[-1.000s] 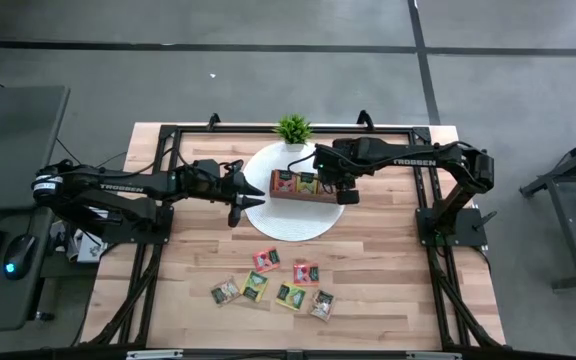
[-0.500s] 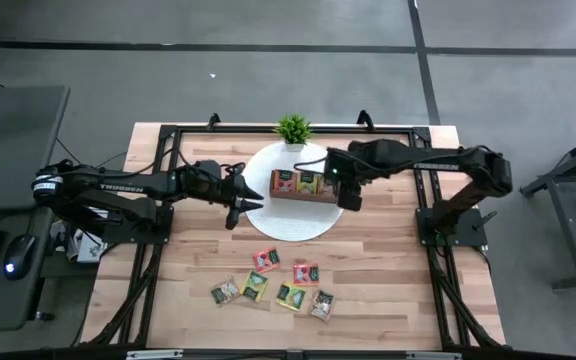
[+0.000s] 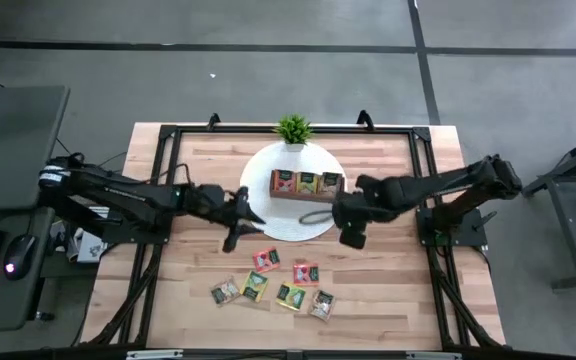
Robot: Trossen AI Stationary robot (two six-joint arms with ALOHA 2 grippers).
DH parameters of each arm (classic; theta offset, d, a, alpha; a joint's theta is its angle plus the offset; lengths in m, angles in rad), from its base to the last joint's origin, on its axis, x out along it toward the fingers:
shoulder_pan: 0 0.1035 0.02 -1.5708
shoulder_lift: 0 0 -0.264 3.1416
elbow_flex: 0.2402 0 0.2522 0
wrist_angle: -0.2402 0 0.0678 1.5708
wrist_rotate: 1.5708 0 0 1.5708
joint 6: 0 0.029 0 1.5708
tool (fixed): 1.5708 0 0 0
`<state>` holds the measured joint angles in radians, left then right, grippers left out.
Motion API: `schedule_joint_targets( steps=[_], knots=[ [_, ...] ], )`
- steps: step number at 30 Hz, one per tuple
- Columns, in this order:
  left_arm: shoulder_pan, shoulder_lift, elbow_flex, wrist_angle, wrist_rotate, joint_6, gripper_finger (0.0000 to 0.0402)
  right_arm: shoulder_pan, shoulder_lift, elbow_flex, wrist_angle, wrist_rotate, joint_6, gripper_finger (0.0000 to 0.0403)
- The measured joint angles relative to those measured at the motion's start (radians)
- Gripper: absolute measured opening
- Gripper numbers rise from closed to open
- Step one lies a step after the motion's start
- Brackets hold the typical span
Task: Pick & Place Tea
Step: Put the brown tea bag into the right section of the wooden organizer
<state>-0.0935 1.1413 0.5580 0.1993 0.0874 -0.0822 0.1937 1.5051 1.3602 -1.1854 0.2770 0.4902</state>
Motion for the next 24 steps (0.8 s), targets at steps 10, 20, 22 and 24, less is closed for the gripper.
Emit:
schedule_joint_targets(
  steps=[10, 20, 22, 24],
  knots=[
    [-0.216, 0.273, 0.003, 0.416, -0.103, -0.043, 0.0111, 0.19, 0.0, 0.0, 0.024, -0.044, 0.21, 0.0133],
    [-0.309, 0.589, 0.241, 0.436, -0.161, -0.153, 0.0111, 0.303, -0.003, -0.255, 0.352, -0.083, 0.229, 0.0133],
    [-0.323, 0.635, 0.322, 0.341, -0.17, -0.157, 0.011, 0.32, -0.003, -0.312, 0.436, -0.102, 0.239, 0.0133],
    [-0.339, 0.681, 0.43, 0.218, -0.191, -0.159, 0.011, 0.339, -0.003, -0.356, 0.494, -0.113, 0.238, 0.0133]
  ],
)
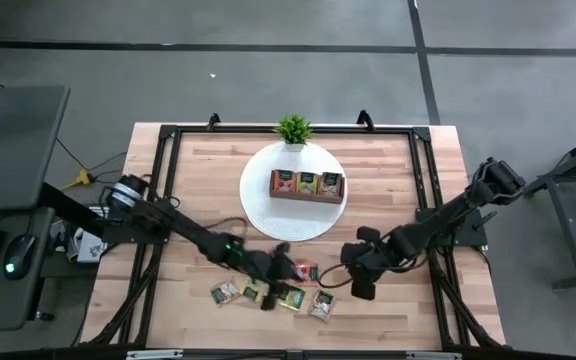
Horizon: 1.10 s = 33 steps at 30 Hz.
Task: Pick & Place Tea
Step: Put the brown tea bag into the right section of the wooden organizer
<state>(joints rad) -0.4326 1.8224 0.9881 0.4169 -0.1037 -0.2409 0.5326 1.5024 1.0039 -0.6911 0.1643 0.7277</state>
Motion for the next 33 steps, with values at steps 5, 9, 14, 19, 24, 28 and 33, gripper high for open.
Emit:
schedule_joint_targets(
  steps=[5, 9, 14, 19, 24, 28, 33],
  knots=[
    [-0.042, 0.125, 0.271, -0.35, -0.044, 0.0, 0.011, 0.031, -0.008, -0.08, 0.058, -0.009, -0.038, 0.0133],
    [-0.069, 0.235, 0.469, -0.479, -0.052, -0.001, 0.011, 0.047, -0.062, -0.14, 0.121, -0.008, -0.054, 0.0133],
    [-0.081, 0.353, 0.624, -0.54, -0.095, -0.076, 0.011, 0.058, -0.172, -0.228, 0.246, 0.036, -0.054, 0.0133],
    [-0.084, 0.4, 0.662, -0.53, -0.114, -0.165, 0.011, 0.058, -0.274, -0.313, 0.31, 0.066, -0.023, 0.0133],
    [-0.086, 0.412, 0.655, -0.564, -0.119, -0.192, 0.011, 0.057, -0.323, -0.348, 0.314, 0.071, -0.016, 0.0133],
    [-0.085, 0.406, 0.658, -0.598, -0.122, -0.191, 0.011, 0.057, -0.325, -0.349, 0.315, 0.073, -0.019, 0.0133],
    [-0.085, 0.411, 0.657, -0.599, -0.125, -0.186, 0.011, 0.057, -0.325, -0.349, 0.315, 0.087, -0.02, 0.0133]
  ],
)
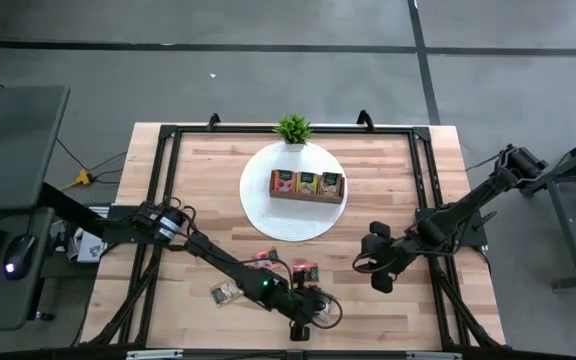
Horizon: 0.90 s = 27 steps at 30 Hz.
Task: Pick & Place Tea
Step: Put the brown tea bag into the right section of the wooden organizer
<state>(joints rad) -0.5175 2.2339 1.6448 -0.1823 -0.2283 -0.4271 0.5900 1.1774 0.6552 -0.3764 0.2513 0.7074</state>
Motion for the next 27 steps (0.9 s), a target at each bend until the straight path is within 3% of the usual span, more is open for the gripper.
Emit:
schedule_joint_targets(
  steps=[11, 16, 27],
  knots=[
    [0.007, 0.054, 0.002, 0.006, 0.007, -0.03, 0.011, 0.0, 0.0, 0.0, 0.009, -0.014, 0.029, 0.0133],
    [0.008, 0.062, 0.003, -0.028, -0.019, -0.029, 0.011, -0.001, 0.008, 0.0, 0.075, -0.128, 0.149, 0.0133],
    [0.013, 0.115, 0.006, -0.035, -0.049, -0.02, 0.011, 0.001, 0.184, 0.0, 0.229, -0.147, 0.437, 0.0133]
  ],
)
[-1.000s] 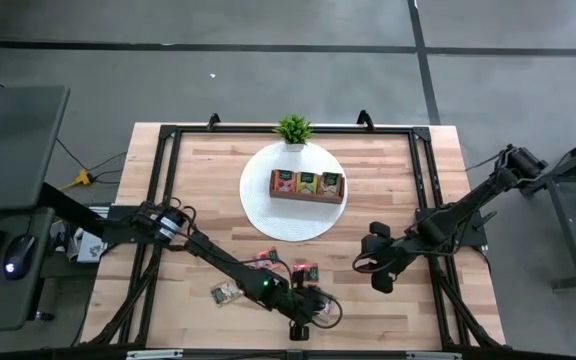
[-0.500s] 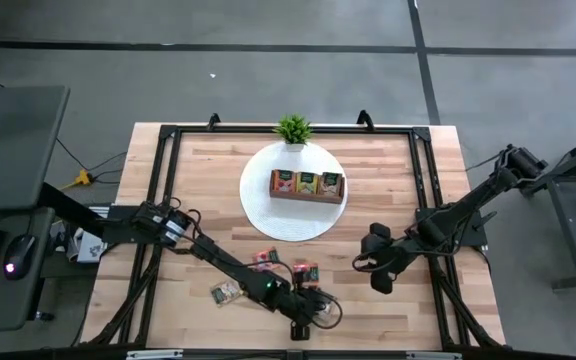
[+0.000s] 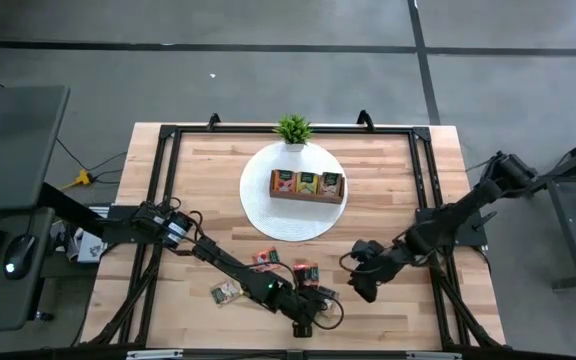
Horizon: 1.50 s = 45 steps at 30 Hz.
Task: Pick & Place Tea
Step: Put the brown tea bag into the right section of the wooden organizer
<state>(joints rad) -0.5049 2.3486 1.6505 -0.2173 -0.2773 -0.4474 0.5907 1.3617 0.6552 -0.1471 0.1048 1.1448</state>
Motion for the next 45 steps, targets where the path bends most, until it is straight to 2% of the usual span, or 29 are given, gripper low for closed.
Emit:
schedule_joint_targets(
  steps=[6, 13, 24, 40, 43, 45],
  knots=[
    [0.0, 0.0, -0.002, 0.004, -0.008, 0.03, 0.011, 0.0, 0.128, 0.0, 0.023, -0.035, 0.151, 0.0133],
    [0.0, 0.001, -0.003, 0.008, -0.025, 0.038, 0.0111, 0.0, 0.206, 0.0, 0.155, -0.057, 0.205, 0.0134],
    [0.0, 0.001, -0.004, 0.013, -0.03, 0.05, 0.0111, 0.0, 0.279, 0.0, 0.281, -0.034, 0.245, 0.0134],
    [0.001, 0.003, -0.006, 0.037, -0.037, 0.057, 0.011, 0.0, 0.373, 0.001, 0.456, -0.054, 0.265, 0.0133],
    [0.002, 0.003, -0.006, 0.038, -0.036, 0.057, 0.011, 0.0, 0.373, 0.001, 0.449, -0.054, 0.261, 0.0121],
    [0.002, 0.003, -0.006, 0.038, -0.036, 0.058, 0.0111, 0.0, 0.373, 0.001, 0.438, -0.051, 0.243, 0.01]
  ],
)
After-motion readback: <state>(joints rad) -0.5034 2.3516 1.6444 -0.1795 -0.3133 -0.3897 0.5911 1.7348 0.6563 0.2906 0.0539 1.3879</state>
